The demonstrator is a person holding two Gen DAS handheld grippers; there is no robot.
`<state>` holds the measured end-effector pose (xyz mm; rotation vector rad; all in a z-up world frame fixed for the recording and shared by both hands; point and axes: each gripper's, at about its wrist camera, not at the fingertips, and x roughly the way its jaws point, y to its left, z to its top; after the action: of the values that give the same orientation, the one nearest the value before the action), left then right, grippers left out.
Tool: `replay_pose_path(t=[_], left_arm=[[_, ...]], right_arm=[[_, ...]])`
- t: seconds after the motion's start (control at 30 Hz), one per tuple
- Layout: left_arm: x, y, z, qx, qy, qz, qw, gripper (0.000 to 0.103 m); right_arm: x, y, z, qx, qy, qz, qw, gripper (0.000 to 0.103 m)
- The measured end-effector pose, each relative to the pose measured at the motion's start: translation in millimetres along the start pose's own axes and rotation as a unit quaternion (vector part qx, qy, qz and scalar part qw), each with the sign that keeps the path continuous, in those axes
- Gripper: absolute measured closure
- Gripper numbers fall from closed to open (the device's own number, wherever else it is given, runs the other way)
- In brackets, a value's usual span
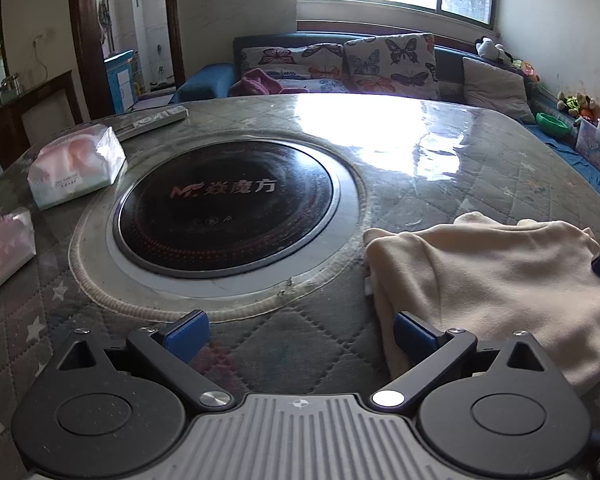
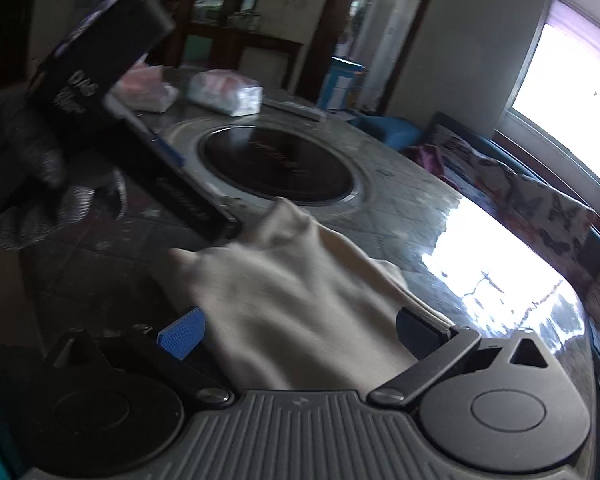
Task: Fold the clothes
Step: 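Grasp the shirt side edge with the left tool while the right tool grasps beside it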
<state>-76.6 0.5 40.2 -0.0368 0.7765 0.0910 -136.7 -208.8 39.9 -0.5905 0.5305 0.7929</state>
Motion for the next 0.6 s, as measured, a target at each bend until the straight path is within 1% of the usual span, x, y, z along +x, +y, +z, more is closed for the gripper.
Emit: replay_pose_path(t=[0.07,0.1,0.17,0.2,0.33,0.37,0.4,0.43,0.53,0.6], left_arm=[[-0.8,4.2,-0.6,-0.005,-0.001,0.000,1.0000,0.003],[-1.3,6.1,-1.0,-0.008,-0.002,-0.001,1.0000,0.003],[-2.0,10.5,-1.4,-0.016,-0.003,-0.003,0.9999,0.003],[-2.2,13.2,-1.3,-0.022,-0.003,-0.004,0.9998,0.003],[-3.4,25.2,-1.8,-0.045,-0.010,-0.010,0.9989,0.003],[-3.9,28.6,-1.8,-0.052,-0.011,-0.013,0.9985,0.003],[-4.5,32.0,-1.7,-0.059,-0.012,-0.015,0.9981,0.004],[-5.0,35.4,-1.7,-0.066,-0.013,-0.018,0.9975,0.004],[-6.0,44.0,-1.6,-0.093,-0.011,-0.037,0.9950,0.006],[-6.3,47.8,-2.1,-0.108,-0.008,-0.050,0.9929,0.007]], right_arm=[[5.2,10.1,4.7,-0.016,0.006,0.014,1.000,0.005],[7.5,14.5,6.1,-0.023,0.010,0.020,0.999,0.008],[11.4,23.0,8.9,-0.038,0.015,0.031,0.999,0.010],[13.7,27.5,10.5,-0.046,0.018,0.035,0.998,0.013],[18.8,38.2,15.3,-0.065,0.024,0.049,0.996,0.024],[20.2,40.7,16.8,-0.070,0.025,0.052,0.996,0.025],[21.3,42.8,18.0,-0.074,0.025,0.053,0.996,0.029],[22.4,44.8,19.2,-0.078,0.025,0.054,0.995,0.035],[27.0,49.1,22.8,-0.085,0.030,0.056,0.994,0.048],[30.3,51.9,23.9,-0.093,0.032,0.055,0.994,0.052]])
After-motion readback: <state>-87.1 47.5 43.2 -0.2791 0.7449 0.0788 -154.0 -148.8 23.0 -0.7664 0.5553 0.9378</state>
